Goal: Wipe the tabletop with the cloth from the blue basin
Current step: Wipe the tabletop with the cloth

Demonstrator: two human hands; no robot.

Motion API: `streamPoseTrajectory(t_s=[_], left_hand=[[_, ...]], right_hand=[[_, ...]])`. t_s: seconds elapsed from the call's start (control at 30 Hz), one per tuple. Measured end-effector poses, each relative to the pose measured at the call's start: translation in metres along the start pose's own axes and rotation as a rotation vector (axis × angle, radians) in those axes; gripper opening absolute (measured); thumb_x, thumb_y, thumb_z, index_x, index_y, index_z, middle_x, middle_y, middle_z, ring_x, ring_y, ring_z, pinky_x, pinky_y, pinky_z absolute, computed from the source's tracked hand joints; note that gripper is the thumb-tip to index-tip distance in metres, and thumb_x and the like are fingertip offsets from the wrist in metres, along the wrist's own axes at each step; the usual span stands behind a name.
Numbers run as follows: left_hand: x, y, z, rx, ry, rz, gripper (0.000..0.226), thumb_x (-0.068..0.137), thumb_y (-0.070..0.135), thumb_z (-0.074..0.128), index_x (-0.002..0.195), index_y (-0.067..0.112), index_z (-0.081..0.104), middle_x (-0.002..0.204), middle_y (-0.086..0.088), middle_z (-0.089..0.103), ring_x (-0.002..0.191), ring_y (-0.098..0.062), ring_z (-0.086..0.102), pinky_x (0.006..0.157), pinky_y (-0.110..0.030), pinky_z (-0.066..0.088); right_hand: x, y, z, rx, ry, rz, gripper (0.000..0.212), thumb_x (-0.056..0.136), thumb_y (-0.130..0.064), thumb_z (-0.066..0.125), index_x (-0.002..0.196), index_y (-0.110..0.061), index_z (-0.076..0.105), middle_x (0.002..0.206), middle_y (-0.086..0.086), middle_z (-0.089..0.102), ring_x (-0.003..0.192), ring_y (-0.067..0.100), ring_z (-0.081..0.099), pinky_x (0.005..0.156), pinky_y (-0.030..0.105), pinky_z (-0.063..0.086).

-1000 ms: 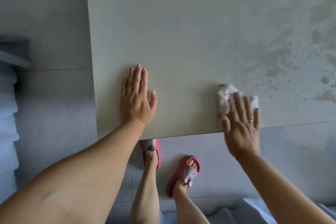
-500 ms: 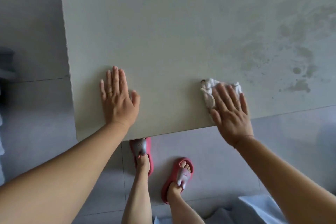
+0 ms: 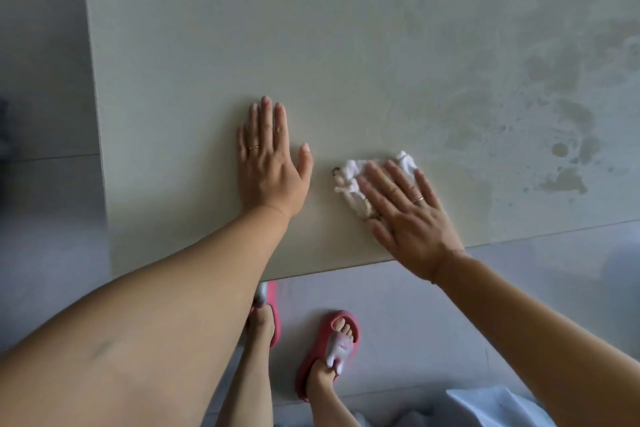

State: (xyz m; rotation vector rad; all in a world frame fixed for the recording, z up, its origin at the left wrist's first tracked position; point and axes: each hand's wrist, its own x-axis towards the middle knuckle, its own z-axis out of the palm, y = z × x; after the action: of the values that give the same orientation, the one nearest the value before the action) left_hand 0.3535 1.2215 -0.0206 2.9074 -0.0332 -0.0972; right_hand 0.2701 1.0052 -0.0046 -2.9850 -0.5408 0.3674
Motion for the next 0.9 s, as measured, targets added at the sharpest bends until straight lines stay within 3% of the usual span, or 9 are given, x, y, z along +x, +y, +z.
streamPoseTrajectory(t_s=[0.17,0.27,0.37,0.43,0.53,0.63,0.73,0.8,0.9], left_hand=[[0.0,0.001,0.0,0.012,0.0,-0.018,0.07,0.088,0.041,0.031,0.149,0.008,0.026,0.158,-0.012,0.02,0.146,-0.028,0.017,0.118,-0.043,0.011],[0.001,0.003,-0.003,0.008,-0.019,-0.023,0.071,0.086,0.041,0.029,0.149,0.007,0.026,0.158,-0.012,0.02,0.146,-0.028,0.017,0.118,-0.044,0.013],[0.001,0.004,-0.006,0.005,-0.026,-0.024,0.071,0.086,0.041,0.03,0.148,0.007,0.027,0.157,-0.012,0.021,0.146,-0.029,0.019,0.118,-0.046,0.017],[0.002,0.003,-0.005,0.0,-0.005,-0.024,0.07,0.086,0.04,0.034,0.147,0.006,0.031,0.156,-0.013,0.025,0.144,-0.03,0.023,0.117,-0.047,0.02],[0.002,0.004,-0.004,-0.002,0.011,-0.022,0.069,0.086,0.038,0.037,0.146,0.005,0.033,0.155,-0.013,0.028,0.143,-0.031,0.025,0.116,-0.047,0.021],[0.003,0.004,-0.004,-0.001,-0.008,-0.023,0.07,0.085,0.038,0.037,0.147,0.005,0.032,0.156,-0.013,0.026,0.144,-0.03,0.023,0.116,-0.047,0.02],[0.003,0.002,-0.004,0.008,-0.031,-0.011,0.074,0.082,0.04,0.039,0.146,0.003,0.031,0.155,-0.014,0.026,0.144,-0.032,0.024,0.115,-0.049,0.022],[0.004,0.001,-0.004,0.017,-0.024,-0.004,0.074,0.081,0.039,0.039,0.145,0.002,0.033,0.155,-0.015,0.027,0.143,-0.032,0.025,0.115,-0.05,0.023],[0.004,0.002,-0.003,0.006,-0.007,-0.016,0.07,0.084,0.037,0.038,0.146,0.004,0.032,0.155,-0.013,0.027,0.144,-0.031,0.024,0.116,-0.047,0.02]], right_hand=[[0.048,0.004,-0.004,0.157,0.098,0.732,0.064,0.09,-0.048,0.013,0.15,-0.027,0.003,0.159,-0.005,-0.002,0.146,0.017,-0.006,0.116,0.041,-0.011],[0.045,-0.053,0.0,0.136,0.076,0.418,0.063,0.093,-0.046,0.02,0.15,-0.024,0.01,0.157,-0.003,0.001,0.146,0.023,-0.001,0.116,0.045,-0.006],[0.039,-0.028,-0.007,0.056,0.037,0.014,0.059,0.094,-0.046,0.028,0.149,-0.025,0.021,0.157,-0.003,0.014,0.145,0.022,0.011,0.116,0.045,0.006],[0.05,0.016,-0.013,0.014,0.048,0.045,0.059,0.092,-0.047,0.028,0.148,-0.026,0.021,0.156,-0.003,0.019,0.145,0.018,0.013,0.117,0.042,0.005],[0.077,0.056,-0.02,0.129,0.061,0.49,0.06,0.094,-0.047,0.021,0.149,-0.029,0.007,0.159,-0.006,0.002,0.146,0.013,-0.004,0.118,0.041,-0.005],[0.102,0.008,-0.02,0.205,0.078,0.77,0.063,0.096,-0.044,0.024,0.15,-0.024,0.0,0.159,-0.001,-0.007,0.146,0.022,-0.01,0.116,0.048,-0.009],[0.098,-0.057,-0.015,0.189,0.048,0.35,0.062,0.093,-0.045,0.02,0.15,-0.022,0.011,0.157,-0.002,0.0,0.145,0.024,-0.006,0.115,0.046,-0.01],[0.094,-0.046,-0.016,0.136,0.017,0.065,0.058,0.095,-0.045,0.018,0.149,-0.026,0.016,0.156,-0.007,0.003,0.145,0.02,-0.001,0.117,0.042,-0.006],[0.107,0.027,-0.021,0.095,0.048,0.097,0.056,0.096,-0.043,0.023,0.149,-0.03,0.013,0.158,-0.007,0.008,0.145,0.013,0.0,0.116,0.041,-0.002]])
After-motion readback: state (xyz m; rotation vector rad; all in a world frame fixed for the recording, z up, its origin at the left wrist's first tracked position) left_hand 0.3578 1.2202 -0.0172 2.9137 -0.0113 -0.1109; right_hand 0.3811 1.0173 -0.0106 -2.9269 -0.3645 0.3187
